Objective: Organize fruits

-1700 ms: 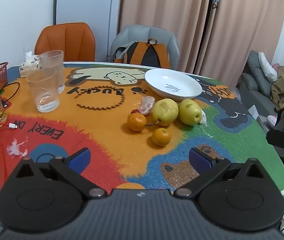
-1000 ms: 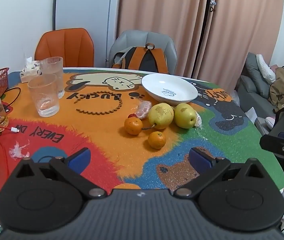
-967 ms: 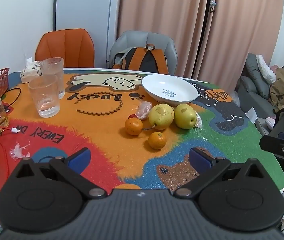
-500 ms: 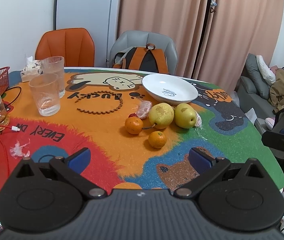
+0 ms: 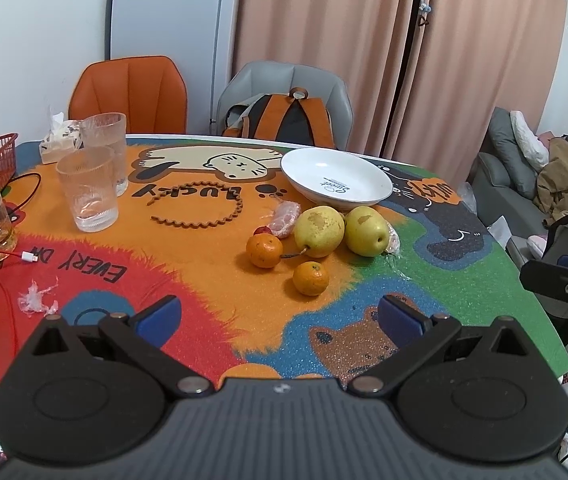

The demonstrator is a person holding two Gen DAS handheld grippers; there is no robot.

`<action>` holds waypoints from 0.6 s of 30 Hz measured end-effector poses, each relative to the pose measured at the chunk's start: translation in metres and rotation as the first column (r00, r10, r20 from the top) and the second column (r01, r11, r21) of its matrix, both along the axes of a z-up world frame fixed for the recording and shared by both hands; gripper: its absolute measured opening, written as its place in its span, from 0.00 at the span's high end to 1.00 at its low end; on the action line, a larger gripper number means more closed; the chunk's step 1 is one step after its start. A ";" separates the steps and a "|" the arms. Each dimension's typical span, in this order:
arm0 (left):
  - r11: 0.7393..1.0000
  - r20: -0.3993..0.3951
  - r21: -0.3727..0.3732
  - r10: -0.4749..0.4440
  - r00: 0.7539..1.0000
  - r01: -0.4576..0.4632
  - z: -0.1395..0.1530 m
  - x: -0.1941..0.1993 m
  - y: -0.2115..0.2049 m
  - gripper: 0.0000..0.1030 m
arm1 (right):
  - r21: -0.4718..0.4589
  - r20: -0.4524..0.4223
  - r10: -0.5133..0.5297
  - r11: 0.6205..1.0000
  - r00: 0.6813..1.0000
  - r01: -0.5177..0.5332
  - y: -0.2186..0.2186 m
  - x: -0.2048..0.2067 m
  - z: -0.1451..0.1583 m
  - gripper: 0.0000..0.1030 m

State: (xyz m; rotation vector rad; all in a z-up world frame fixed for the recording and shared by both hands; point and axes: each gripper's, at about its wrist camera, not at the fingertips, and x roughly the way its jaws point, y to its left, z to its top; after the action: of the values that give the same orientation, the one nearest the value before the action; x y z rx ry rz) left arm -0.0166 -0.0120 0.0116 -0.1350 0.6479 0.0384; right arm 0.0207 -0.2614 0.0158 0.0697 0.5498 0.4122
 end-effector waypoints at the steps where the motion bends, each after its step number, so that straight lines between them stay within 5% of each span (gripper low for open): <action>1: 1.000 0.000 0.001 -0.001 1.000 0.001 0.000 0.000 0.000 0.00 | 0.000 0.000 0.000 1.000 1.000 0.000 0.000 0.000 0.000 0.00; 18: 1.000 0.002 -0.002 0.005 1.000 -0.005 0.002 -0.002 0.001 0.00 | -0.001 0.008 0.017 1.000 1.000 -0.017 0.001 -0.003 0.004 0.00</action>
State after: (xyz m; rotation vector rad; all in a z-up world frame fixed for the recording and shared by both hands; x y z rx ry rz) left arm -0.0183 -0.0111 0.0132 -0.1386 0.6458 0.0429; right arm 0.0175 -0.2604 0.0198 0.0621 0.5428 0.4286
